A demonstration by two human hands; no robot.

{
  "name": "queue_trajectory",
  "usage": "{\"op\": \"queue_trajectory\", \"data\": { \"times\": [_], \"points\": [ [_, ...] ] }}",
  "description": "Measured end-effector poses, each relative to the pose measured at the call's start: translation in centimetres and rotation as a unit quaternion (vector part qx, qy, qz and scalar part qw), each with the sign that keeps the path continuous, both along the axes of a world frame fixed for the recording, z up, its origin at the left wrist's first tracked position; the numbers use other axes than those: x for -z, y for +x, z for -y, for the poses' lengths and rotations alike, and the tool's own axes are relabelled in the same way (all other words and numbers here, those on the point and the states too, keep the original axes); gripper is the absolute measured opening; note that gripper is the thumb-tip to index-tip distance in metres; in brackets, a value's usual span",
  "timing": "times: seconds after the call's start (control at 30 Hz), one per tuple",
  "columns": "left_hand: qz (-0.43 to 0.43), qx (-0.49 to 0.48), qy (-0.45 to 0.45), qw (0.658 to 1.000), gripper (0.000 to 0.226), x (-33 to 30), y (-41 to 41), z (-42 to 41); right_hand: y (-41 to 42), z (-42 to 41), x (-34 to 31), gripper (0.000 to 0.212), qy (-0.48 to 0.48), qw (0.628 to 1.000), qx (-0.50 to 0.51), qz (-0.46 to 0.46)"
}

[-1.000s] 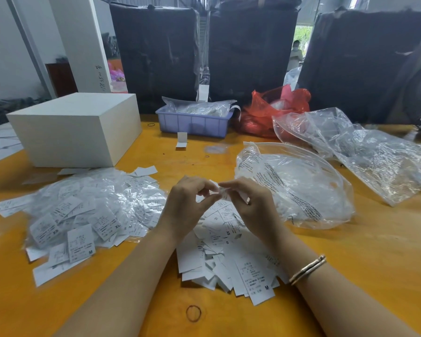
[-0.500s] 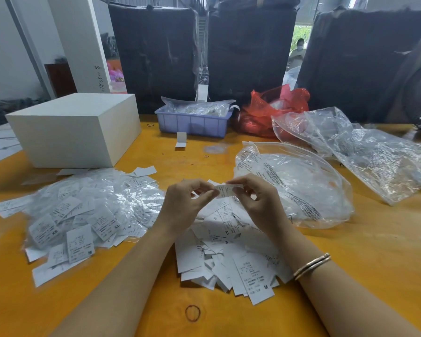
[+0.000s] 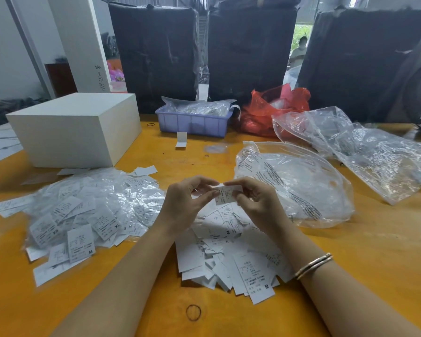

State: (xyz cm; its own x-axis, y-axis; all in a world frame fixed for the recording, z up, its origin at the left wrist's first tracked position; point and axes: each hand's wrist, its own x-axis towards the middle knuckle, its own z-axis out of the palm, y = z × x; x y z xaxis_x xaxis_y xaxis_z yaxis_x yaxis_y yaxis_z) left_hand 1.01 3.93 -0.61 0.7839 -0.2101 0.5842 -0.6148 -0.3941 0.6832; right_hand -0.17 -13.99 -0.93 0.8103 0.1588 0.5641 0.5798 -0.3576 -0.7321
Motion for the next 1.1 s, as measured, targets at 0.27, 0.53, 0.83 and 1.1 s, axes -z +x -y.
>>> {"op": "queue_trajectory", "data": {
  "times": [0.27,0.53,0.83,1.1],
  "points": [
    [-0.070,0.029,-0.042,0.996,0.024,-0.04,-0.03,0.18,0.30,-0.46,0.15,0.031,0.067,0.997,-0.013,-0.042],
    [-0.105,0.066,-0.111,0.986,0.022,0.08,0.22,0.10,0.43,0.18,0.02,0.029,0.115,0.990,-0.036,-0.068],
    [-0.161,0.043,-0.099,0.981,0.023,0.11,0.37,0.05,0.32,0.17,0.00,0.025,0.103,0.992,-0.016,-0.067],
    [-0.188,0.072,-0.172,0.964,0.015,-0.41,0.03,0.26,0.33,0.45,-0.18,0.033,0.167,0.981,-0.036,-0.093]
  ]
}}
